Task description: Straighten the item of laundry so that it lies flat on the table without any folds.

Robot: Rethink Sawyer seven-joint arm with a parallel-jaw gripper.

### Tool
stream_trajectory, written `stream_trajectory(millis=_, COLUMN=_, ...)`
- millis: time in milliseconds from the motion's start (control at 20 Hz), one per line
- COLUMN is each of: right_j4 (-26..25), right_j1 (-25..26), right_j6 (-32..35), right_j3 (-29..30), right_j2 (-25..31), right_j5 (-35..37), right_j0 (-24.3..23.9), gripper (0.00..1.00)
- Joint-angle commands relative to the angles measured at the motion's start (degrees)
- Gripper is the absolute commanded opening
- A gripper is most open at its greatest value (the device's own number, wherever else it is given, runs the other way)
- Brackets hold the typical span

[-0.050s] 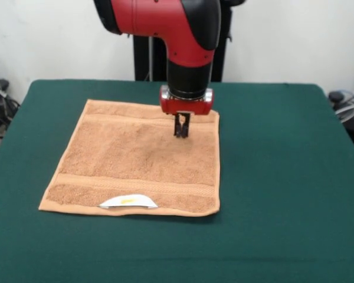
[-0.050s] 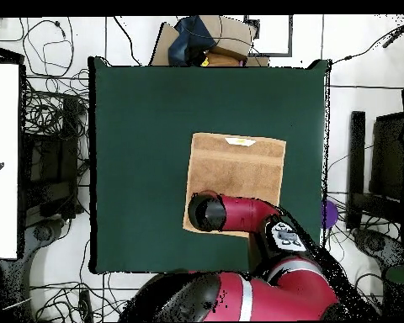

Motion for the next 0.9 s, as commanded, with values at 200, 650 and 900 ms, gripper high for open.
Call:
stream_trajectory(millis=200, right_j4=-1.62, right_j1=1.63, right_j6=3.64, right_j3=-3.87, right_j2=-1.3, right_j5=5.25, right_j0=1.67, gripper=0.0)
stream_trajectory(millis=650, right_j4=0.16, right_j1=-7.16, right_j6=6.39, right_j3=2.1, right_j2=-1.88, right_j5=6.09, right_j0=4.46, gripper=0.0)
stream_trajectory(millis=900, right_j4=0.86, right_j1=-13.02, right_j6=8.89, right_j3=8.43, right_j2=-3.02, right_j5=5.94, right_j0=6.9, gripper=0.0)
